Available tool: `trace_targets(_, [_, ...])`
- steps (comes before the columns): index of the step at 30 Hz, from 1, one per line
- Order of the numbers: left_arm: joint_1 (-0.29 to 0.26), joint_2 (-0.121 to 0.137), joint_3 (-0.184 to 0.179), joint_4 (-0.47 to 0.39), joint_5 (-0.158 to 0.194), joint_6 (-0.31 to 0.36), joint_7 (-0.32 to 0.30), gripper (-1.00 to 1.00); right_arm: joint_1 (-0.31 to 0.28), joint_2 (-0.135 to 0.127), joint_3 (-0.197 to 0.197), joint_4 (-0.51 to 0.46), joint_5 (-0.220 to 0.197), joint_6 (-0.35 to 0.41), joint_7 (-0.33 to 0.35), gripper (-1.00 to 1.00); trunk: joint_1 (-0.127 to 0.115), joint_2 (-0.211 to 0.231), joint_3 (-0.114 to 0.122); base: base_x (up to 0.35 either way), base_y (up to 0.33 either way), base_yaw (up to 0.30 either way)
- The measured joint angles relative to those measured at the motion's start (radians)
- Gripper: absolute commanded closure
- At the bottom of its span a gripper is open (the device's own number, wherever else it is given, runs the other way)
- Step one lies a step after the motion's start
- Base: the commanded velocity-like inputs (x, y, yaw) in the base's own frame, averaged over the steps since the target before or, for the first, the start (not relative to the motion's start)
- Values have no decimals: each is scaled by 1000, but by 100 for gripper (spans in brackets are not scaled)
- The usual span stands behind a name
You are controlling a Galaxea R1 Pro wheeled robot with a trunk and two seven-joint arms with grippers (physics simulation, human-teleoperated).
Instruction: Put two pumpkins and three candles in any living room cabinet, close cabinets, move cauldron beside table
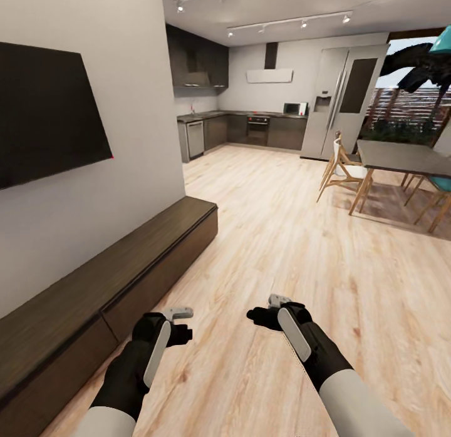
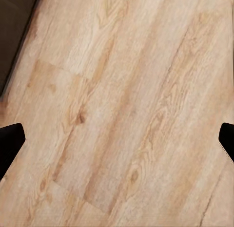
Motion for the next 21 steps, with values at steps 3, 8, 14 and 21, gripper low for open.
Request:
trace_targets(3, [0, 0, -1, 0, 0, 0, 1, -100, 0, -3, -14, -34, -4, 5, 0, -100, -11, 21, 13, 0, 0, -245])
trace_targets(8, [0, 0, -5, 0, 0, 0, 2, -100, 1, -4, -40, -43, -10, 8, 1, -100, -31, 56, 34, 0, 0, -244])
trace_targets(14, [0, 0, -5, 0, 0, 0, 2, -100, 0, -4, -42, -43, -10, 9, 1, -100, -54, 98, 59, 0, 0, -244])
trace_targets(21, [0, 0, -8, 0, 0, 0, 1, -100, 0, -4, -42, -43, -10, 8, 1, -100, -81, 147, 89, 0, 0, -244])
